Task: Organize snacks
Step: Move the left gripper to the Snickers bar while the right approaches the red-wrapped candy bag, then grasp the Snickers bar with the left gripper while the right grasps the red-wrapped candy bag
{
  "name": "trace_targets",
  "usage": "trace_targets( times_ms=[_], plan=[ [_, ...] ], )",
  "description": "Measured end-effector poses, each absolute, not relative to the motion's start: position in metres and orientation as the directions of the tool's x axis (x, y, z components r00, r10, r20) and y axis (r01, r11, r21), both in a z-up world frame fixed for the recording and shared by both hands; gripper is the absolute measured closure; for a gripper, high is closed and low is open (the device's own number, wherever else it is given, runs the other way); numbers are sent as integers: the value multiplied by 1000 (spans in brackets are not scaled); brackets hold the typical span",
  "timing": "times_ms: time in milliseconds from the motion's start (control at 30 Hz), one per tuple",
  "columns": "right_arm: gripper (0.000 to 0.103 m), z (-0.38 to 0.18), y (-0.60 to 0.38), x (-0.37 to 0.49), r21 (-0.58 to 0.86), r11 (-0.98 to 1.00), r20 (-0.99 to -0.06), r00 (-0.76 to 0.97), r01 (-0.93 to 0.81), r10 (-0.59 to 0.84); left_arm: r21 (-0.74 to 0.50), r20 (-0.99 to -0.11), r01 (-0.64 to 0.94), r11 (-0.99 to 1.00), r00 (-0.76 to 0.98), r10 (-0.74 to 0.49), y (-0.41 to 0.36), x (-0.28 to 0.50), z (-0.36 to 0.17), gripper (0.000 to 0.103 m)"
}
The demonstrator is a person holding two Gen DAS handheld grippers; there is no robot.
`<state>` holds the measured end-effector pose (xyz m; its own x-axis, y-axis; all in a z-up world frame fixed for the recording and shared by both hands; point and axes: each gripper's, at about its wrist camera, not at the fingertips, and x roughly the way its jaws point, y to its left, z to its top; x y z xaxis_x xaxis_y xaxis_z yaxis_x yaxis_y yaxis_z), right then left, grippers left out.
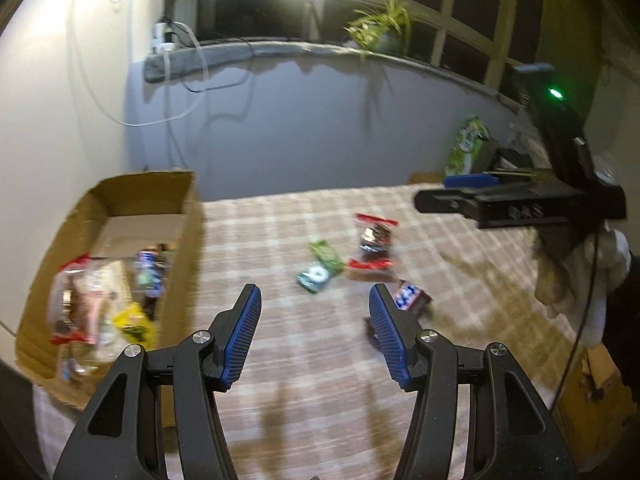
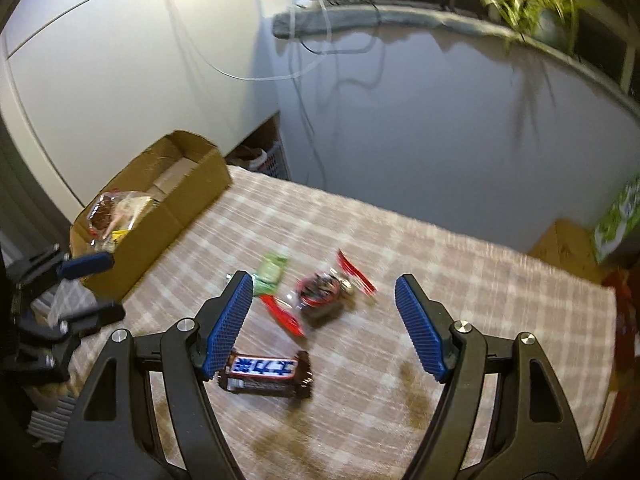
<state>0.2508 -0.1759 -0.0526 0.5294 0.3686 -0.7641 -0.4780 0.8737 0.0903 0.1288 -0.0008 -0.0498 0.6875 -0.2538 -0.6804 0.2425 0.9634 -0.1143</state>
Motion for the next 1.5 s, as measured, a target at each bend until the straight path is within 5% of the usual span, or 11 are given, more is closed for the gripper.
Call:
trace_targets(
  times_ms=[533, 1067, 1267, 1500],
  plan=[
    [27, -114, -187, 300, 375, 862, -819, 313, -341, 480, -144, -769, 429, 892, 519, -374, -65, 160, -96, 47],
    [52, -135, -168, 318, 378, 870, -846, 264, -315, 463, -119, -787, 490, 864, 483, -382, -86, 172, -117, 48],
    [55, -137, -166, 320, 392, 865, -843, 253, -315, 474, -89, -786, 503, 860, 494, -370, -94, 170, -118, 76],
    [57, -140, -160, 327, 404, 861, -843, 238, -310, 482, -74, -784, 487, 870, 511, -353, -96, 161, -117, 76]
  ],
)
